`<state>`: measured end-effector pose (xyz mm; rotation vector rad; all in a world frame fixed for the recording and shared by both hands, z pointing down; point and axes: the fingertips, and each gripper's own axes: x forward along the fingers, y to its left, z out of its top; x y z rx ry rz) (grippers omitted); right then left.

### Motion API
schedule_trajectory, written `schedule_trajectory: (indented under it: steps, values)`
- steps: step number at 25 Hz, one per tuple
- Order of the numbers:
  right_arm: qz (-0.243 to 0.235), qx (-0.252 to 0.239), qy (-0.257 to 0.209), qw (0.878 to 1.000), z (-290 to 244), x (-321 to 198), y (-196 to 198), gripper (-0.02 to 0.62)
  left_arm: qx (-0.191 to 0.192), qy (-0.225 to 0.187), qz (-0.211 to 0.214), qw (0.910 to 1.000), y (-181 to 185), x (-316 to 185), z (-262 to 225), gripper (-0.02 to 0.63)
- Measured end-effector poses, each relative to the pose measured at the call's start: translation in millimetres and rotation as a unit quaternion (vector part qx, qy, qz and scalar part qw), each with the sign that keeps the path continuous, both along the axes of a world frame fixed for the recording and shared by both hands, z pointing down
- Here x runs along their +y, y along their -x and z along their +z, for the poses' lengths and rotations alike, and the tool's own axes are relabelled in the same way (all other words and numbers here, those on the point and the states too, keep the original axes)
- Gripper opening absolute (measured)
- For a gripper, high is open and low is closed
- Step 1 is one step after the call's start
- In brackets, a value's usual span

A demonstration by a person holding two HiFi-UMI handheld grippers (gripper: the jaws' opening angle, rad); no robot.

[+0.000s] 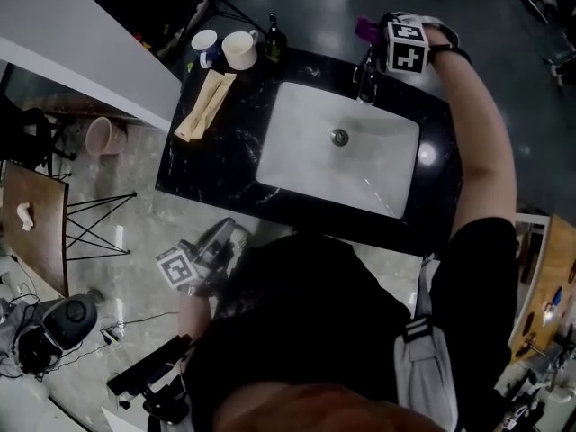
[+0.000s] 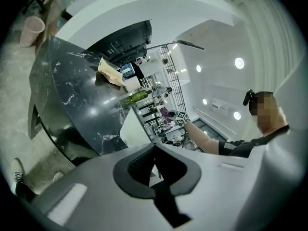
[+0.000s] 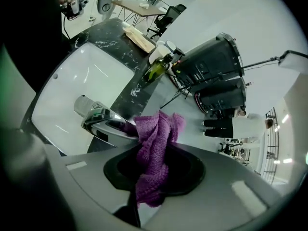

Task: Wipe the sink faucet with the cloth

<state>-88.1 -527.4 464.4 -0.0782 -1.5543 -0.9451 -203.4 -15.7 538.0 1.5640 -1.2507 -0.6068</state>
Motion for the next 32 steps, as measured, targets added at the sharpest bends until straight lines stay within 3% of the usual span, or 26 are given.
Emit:
schedule_trajectory:
  steps: [7,12,16,23,29,32]
  values:
    - [-0.048,-0.051,-0.049,0.996,-9,86,-29,0.104,0.0,-0.016,0.049,0.9986,-4,-21,-5,0.001]
    - [-0.034,-0.111,-0.07,0.991,16,147,-52,0.104,-0.001,-0.017,0.087,0.996,-4,-35,-13,0.002]
    - [-0.004,-0.118,-0.105,0.987,51,127,-51,0.104,0.002,-0.012,0.099,0.9951,-9,-39,-10,0.002]
    - [0.06,-0.141,-0.153,0.976,68,58,-45,0.104,0.003,-0.004,0.074,0.9972,-6,-32,-7,0.002]
    - [0.066,-0.137,-0.151,0.977,71,64,-47,0.104,0.025,-0.007,0.064,0.9976,-4,-25,-4,0.001]
    - [0.065,-0.152,-0.143,0.976,68,90,-52,0.104,0.009,-0.01,0.073,0.9972,-4,-25,-5,0.002]
